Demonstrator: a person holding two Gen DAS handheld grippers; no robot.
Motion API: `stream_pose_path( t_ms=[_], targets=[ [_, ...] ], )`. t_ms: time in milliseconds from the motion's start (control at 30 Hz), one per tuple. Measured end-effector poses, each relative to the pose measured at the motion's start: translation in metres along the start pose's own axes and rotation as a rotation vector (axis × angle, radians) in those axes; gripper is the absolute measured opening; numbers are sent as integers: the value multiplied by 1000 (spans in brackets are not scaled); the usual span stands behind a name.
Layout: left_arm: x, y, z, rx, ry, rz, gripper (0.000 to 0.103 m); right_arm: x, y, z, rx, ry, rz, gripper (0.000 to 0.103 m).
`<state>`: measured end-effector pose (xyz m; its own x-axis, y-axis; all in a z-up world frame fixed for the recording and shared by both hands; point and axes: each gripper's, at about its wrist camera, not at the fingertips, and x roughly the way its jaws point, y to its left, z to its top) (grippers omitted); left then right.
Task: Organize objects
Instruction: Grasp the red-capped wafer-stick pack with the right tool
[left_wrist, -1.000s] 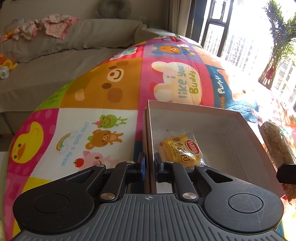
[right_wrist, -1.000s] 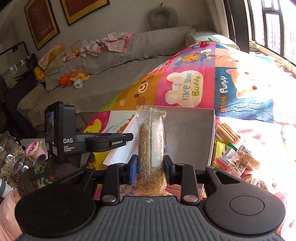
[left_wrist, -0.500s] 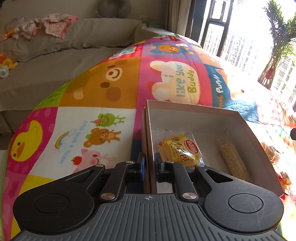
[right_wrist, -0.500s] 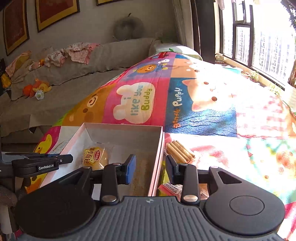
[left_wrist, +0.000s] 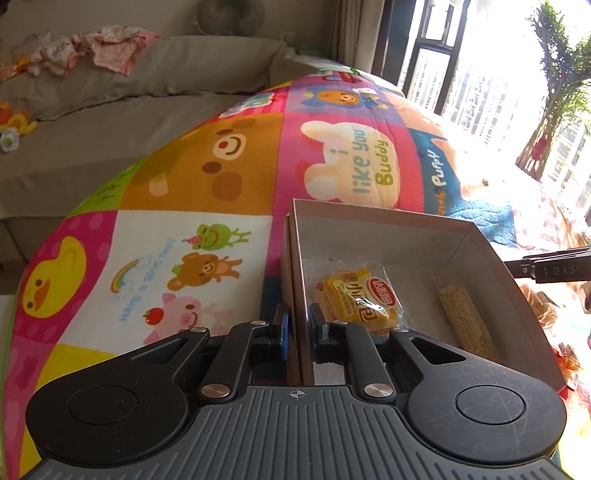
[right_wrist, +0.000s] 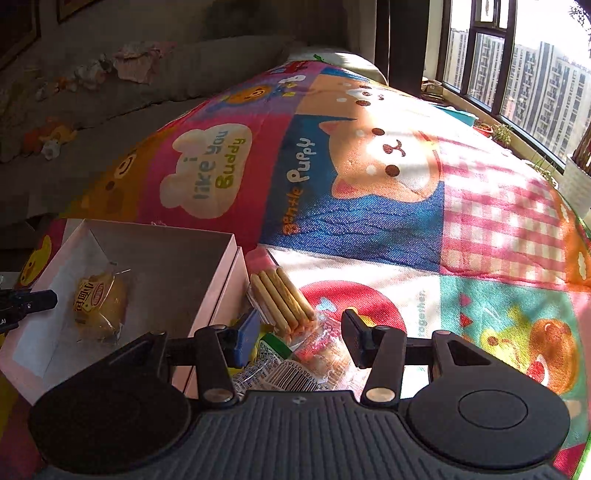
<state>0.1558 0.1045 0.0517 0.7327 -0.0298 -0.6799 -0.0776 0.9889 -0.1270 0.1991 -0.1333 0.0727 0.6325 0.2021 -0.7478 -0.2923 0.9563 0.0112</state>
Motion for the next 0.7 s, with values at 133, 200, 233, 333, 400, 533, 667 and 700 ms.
stream_pose_path(
  t_ms=[133, 200, 233, 333, 400, 533, 667, 700],
  targets=[
    [0, 1, -2, 0, -8, 0, 13, 38, 0, 8, -36, 77, 25, 49],
    [0, 3, -3, -12, -11, -10, 13, 49, -4, 9, -35, 106, 28, 49],
    [0, 4, -3, -13, -13, -12, 13, 55, -10, 10, -9, 118, 49, 49],
    [0, 4, -4, -11, -14, -12, 13, 65, -22, 14, 74, 140, 89, 50],
    [0, 4, -4, -13, -14, -14, 13, 68, -24, 14, 118, 144, 98, 50],
    [0, 4, -3, -15, -15, -18, 13, 63, -25, 10, 128, 158, 85, 47],
    [1, 4, -3, -18, -15, -20, 13, 46, -31, -4, 134, 170, 67, 38],
    [1, 4, -3, -19, -15, -20, 13, 41, -32, -10, 134, 172, 62, 37]
  ],
)
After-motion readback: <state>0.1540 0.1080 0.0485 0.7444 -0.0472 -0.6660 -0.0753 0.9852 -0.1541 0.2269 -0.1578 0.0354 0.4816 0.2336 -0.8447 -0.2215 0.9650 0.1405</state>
